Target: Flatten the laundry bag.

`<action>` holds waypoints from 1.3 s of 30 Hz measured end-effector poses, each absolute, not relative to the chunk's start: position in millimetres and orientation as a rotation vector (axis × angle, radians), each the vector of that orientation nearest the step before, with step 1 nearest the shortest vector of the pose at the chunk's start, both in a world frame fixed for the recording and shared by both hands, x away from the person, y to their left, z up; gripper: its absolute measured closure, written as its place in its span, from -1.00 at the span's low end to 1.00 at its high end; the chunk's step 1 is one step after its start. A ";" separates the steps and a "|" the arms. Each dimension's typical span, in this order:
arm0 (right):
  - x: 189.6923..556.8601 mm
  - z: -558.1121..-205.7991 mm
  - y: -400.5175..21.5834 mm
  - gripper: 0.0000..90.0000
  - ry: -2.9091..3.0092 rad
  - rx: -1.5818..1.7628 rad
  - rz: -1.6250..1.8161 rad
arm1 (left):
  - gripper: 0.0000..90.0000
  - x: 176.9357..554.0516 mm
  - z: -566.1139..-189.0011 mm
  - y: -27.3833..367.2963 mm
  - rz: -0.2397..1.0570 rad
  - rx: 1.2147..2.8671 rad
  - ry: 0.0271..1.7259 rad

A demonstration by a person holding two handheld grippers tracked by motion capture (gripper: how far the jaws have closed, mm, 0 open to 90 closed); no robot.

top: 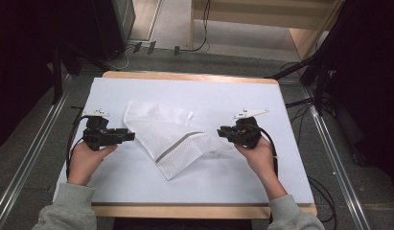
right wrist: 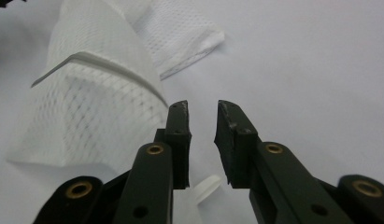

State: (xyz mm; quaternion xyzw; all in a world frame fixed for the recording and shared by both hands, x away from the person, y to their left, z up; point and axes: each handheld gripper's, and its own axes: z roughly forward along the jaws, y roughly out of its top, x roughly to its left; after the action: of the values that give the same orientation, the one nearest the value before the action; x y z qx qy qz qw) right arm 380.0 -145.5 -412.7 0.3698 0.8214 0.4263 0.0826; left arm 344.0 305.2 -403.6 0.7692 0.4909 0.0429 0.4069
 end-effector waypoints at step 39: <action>465.2 -459.6 -34.9 0.35 2.645 1.070 1.192 | 0.09 321.6 -416.3 274.0 0.113 1.992 1.203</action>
State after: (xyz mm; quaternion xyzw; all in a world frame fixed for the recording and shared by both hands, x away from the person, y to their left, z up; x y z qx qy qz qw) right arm 465.2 -34.9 -459.6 0.3459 0.8552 0.3852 0.0248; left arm 321.6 274.0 -416.3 0.7854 0.4745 0.0446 0.3949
